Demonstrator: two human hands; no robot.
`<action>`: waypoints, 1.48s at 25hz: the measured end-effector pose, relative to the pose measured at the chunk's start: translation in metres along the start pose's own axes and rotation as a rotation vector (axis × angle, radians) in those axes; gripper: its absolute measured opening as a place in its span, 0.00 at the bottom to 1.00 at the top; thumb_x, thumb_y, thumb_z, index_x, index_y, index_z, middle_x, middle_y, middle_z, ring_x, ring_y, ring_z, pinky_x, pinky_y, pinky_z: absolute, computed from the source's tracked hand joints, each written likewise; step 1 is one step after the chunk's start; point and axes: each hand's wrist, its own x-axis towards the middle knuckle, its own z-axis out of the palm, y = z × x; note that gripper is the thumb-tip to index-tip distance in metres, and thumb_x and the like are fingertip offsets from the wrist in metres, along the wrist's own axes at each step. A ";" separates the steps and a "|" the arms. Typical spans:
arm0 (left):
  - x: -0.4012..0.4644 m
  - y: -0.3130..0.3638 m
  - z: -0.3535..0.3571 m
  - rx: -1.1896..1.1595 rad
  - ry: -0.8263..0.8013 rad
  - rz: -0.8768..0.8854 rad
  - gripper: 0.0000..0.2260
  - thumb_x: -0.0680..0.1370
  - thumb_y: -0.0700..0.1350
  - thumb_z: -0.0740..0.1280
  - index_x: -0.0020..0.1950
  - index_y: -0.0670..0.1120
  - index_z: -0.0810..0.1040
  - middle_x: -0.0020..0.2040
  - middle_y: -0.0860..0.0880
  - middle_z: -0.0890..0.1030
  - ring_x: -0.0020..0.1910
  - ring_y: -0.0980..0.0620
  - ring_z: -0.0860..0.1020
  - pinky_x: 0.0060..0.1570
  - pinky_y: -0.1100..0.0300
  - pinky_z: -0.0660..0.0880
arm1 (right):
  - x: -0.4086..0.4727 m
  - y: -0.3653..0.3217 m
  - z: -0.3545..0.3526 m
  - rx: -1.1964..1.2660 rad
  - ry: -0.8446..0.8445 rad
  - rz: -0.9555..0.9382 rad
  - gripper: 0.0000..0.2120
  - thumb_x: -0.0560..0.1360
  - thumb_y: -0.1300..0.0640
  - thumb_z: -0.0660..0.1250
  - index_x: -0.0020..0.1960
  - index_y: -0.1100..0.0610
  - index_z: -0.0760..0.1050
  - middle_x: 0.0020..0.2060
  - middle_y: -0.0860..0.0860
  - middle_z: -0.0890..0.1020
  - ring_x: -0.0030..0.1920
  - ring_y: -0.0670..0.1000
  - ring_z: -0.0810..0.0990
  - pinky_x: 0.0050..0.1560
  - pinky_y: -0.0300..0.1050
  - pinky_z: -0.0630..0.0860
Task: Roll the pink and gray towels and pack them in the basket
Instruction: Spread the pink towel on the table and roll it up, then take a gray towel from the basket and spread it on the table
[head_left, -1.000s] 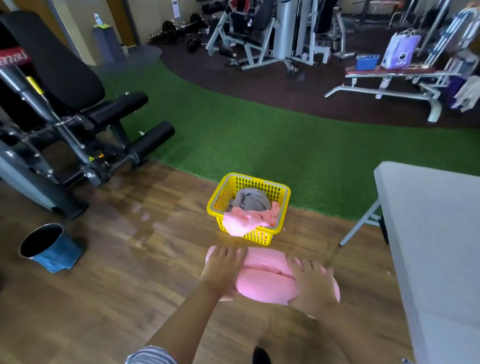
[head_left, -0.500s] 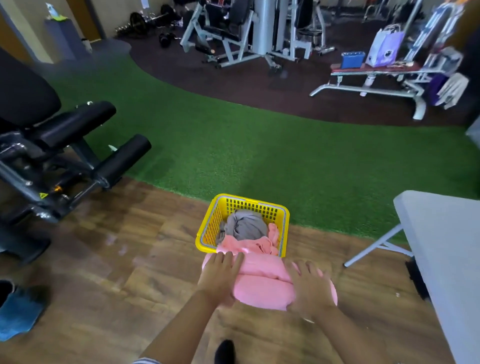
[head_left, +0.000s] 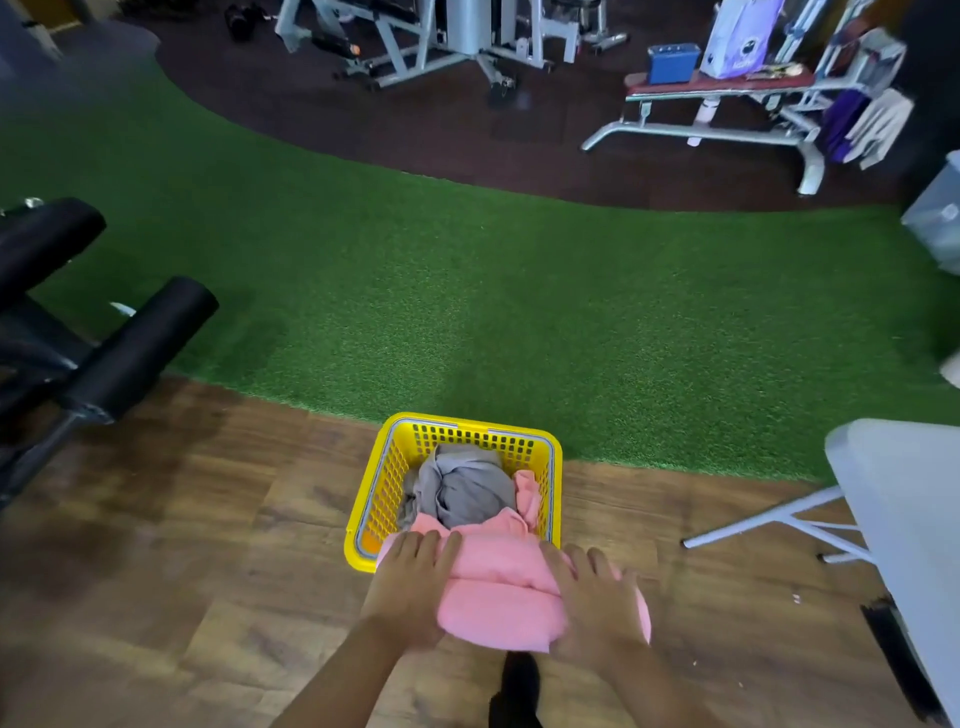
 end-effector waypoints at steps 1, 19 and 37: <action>0.018 -0.005 0.001 -0.012 0.001 0.000 0.48 0.44 0.57 0.72 0.62 0.44 0.69 0.46 0.45 0.79 0.41 0.44 0.78 0.47 0.50 0.79 | 0.020 0.005 -0.002 0.008 -0.001 -0.007 0.57 0.29 0.39 0.69 0.59 0.50 0.71 0.44 0.51 0.79 0.39 0.57 0.78 0.30 0.57 0.72; 0.318 -0.160 0.213 0.002 0.093 -0.132 0.50 0.42 0.50 0.75 0.64 0.46 0.69 0.55 0.46 0.79 0.56 0.44 0.78 0.60 0.34 0.71 | 0.399 0.011 0.118 -0.077 0.070 -0.039 0.50 0.46 0.42 0.74 0.66 0.55 0.68 0.58 0.51 0.75 0.57 0.57 0.74 0.46 0.60 0.72; 0.319 -0.161 0.419 -0.036 0.169 0.390 0.21 0.60 0.54 0.65 0.49 0.50 0.83 0.59 0.48 0.80 0.61 0.49 0.77 0.68 0.44 0.60 | 0.496 0.026 0.294 -0.132 0.233 -0.165 0.50 0.47 0.39 0.78 0.64 0.60 0.71 0.62 0.59 0.75 0.61 0.60 0.75 0.58 0.64 0.70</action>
